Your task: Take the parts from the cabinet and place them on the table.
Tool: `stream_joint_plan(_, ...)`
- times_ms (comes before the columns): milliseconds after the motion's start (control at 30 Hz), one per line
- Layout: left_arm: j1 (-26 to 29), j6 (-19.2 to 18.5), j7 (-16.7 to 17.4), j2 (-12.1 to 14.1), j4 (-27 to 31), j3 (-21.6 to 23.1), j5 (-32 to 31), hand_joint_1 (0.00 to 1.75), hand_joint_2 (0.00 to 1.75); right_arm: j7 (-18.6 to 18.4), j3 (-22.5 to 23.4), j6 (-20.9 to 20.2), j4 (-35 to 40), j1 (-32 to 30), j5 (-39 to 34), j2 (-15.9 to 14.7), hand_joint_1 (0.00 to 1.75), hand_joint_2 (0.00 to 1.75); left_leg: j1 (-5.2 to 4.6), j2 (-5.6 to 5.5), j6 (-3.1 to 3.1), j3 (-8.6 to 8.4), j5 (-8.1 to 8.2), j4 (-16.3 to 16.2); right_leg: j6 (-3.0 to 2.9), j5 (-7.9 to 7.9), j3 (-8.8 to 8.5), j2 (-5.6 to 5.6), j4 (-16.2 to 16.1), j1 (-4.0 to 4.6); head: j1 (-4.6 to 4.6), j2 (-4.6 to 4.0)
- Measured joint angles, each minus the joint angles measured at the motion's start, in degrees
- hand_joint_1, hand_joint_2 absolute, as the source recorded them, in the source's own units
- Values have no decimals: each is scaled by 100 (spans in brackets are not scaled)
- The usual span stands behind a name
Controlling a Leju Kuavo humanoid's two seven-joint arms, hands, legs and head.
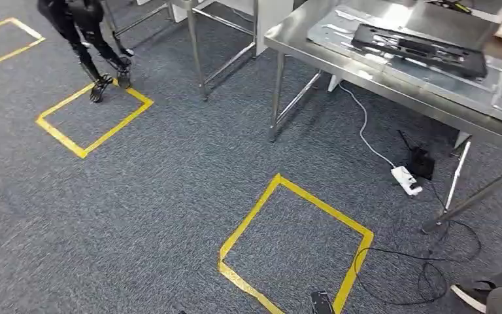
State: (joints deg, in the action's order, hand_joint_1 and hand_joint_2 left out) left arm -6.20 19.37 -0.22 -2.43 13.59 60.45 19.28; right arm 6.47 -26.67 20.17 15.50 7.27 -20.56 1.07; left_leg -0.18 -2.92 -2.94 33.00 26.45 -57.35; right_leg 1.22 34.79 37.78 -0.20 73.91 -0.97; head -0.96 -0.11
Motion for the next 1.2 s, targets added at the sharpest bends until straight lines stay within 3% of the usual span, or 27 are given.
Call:
stream_joint_plan(67,-15,-95,-9,2,0,114,-178,0,0,234,0,99,-24,-96,-260,-28,0,0,0,-167,16,-1,11,-50,-35,-580,-473,100,-1020,-8,2,0)
stream_joint_plan(100,-22,-169,-9,2,2,178,-289,0,0,307,2,118,-42,-139,-375,-66,0,0,13,-224,33,26,22,-81,-68,-639,-630,356,-1409,-14,2,0)
stream_joint_plan(133,-48,-245,-17,9,2,240,-383,0,0,350,7,138,-63,-158,-487,-87,0,0,-29,-274,70,81,40,-152,-54,-599,-649,460,-1508,-25,-9,0)
stream_joint_plan(200,-53,-402,-94,72,2,367,-601,0,0,366,41,203,-83,-177,-643,-116,0,0,25,-361,143,129,8,-120,-66,-611,-620,369,-1472,25,-4,0)
stream_joint_plan(233,-49,-435,-144,101,2,433,-681,0,0,324,44,232,-92,-180,-654,-122,0,0,36,-404,191,132,-20,-94,-102,-632,-621,327,-1486,34,2,0)
stream_joint_plan(267,-52,-433,-186,155,2,488,-748,0,0,282,46,278,-98,-180,-674,-125,0,0,16,-420,219,158,-11,-112,-163,-684,-650,262,-1566,-40,-5,0)
stream_joint_plan(300,-56,-403,-238,179,5,570,-811,0,0,243,48,306,-109,-178,-721,-125,0,0,17,-156,241,199,79,-232,-186,-703,-674,200,-1595,-31,-9,0)
stream_joint_plan(333,-79,-350,-284,199,7,636,-855,0,0,195,52,326,-111,-181,-763,-120,0,0,24,31,282,329,271,-513,-216,-703,-673,146,-1603,-28,-53,0)
stream_joint_plan(400,-123,-223,-359,214,15,730,-927,0,0,64,59,350,-125,-220,-844,-94,0,0,59,183,356,745,706,-1397,-229,-695,-672,-24,-1602,-8,-50,0)
stream_joint_plan(433,-126,-160,-387,216,26,772,-973,0,0,-10,66,354,-138,-237,-879,-87,0,0,76,196,387,906,809,-1736,-233,-689,-669,-108,-1600,-8,-50,0)
stream_joint_plan(467,-117,-114,-404,223,46,820,-999,0,0,-54,72,354,-149,-245,-905,-77,0,0,94,203,407,929,772,-1798,-227,-685,-672,-180,-1599,-11,-55,0)
stream_joint_plan(500,-109,-63,-420,232,52,873,-1001,0,0,-87,79,352,-160,-245,-914,-72,0,0,111,221,418,822,621,-1601,-219,-679,-673,-249,-1599,-15,-53,0)
stream_joint_plan(567,-104,39,-428,232,55,892,-944,0,0,-129,81,317,-166,-240,-883,-50,0,0,135,355,421,302,172,-663,-186,-659,-698,-368,-1598,-24,-53,0)
stream_joint_plan(600,-113,74,-398,230,59,905,-893,0,0,-185,81,278,-168,-239,-831,-44,0,0,130,601,405,20,41,-183,-157,-642,-725,-417,-1598,-9,-59,0)
stream_joint_plan(633,-135,78,-325,221,74,916,-870,0,0,-269,79,225,-170,-239,-798,-35,0,0,56,663,367,-30,107,-55,-107,-611,-725,-467,-1575,31,-55,0)
stream_joint_plan(667,-138,70,-242,199,87,925,-842,0,0,-376,79,157,-175,-238,-748,-20,0,0,63,585,297,-6,87,-64,-74,-616,-733,-504,-1589,27,-26,0)
stream_joint_plan(733,-103,13,-96,192,94,958,-829,0,0,-529,72,40,-177,-227,-660,4,0,0,34,488,242,31,94,-74,-16,-616,-763,-591,-1612,28,-26,0)
stream_joint_plan(767,-83,-3,-66,192,94,964,-818,0,0,-557,66,29,-177,-223,-634,31,0,0,46,429,182,-8,61,-18,38,-595,-792,-629,-1617,15,-42,0)
stream_joint_plan(800,-64,-9,-50,186,94,966,-805,0,0,-581,63,27,-179,-224,-621,35,0,0,77,387,137,-38,28,31,69,-511,-768,-439,-1531,-22,-24,0)
stream_joint_plan(833,-73,-26,-42,188,94,969,-796,0,0,-592,59,7,-179,-224,-617,35,0,0,75,340,100,-40,16,39,58,-315,-649,-222,-1273,-19,-14,0)
stream_joint_plan(900,-101,-107,67,184,94,971,-753,0,0,-655,15,-148,-186,-239,-514,37,0,0,60,236,60,-28,15,38,45,124,-232,-54,-383,-5,4,0)
stream_joint_plan(933,-101,-130,103,184,94,971,-724,0,0,-662,4,-181,-186,-243,-485,37,0,0,52,207,56,-28,17,37,44,203,-126,-36,-162,-1,6,0)
stream_joint_plan(1100,-100,-145,137,181,94,971,-698,0,0,-673,-13,-211,-188,-250,-460,37,0,0,48,183,53,-29,19,36,44,243,-63,-28,-36,2,4,0)
stream_joint_plan(1133,-95,-179,211,179,94,971,-648,0,0,-701,-46,-262,-190,-256,-405,37,0,0,43,127,51,-32,21,32,42,271,50,-15,173,2,6,0)
stream_joint_plan(1167,-88,-208,275,179,94,971,-608,0,0,-721,-81,-305,-192,-261,-372,39,0,0,39,75,48,-37,23,29,39,224,95,-10,224,2,4,0)
stream_joint_plan(1200,-71,-306,431,181,92,971,-518,0,0,-762,-201,-389,-208,-267,-293,39,0,0,27,-277,111,-22,72,-73,-26,-626,-570,587,-1410,-56,2,0)
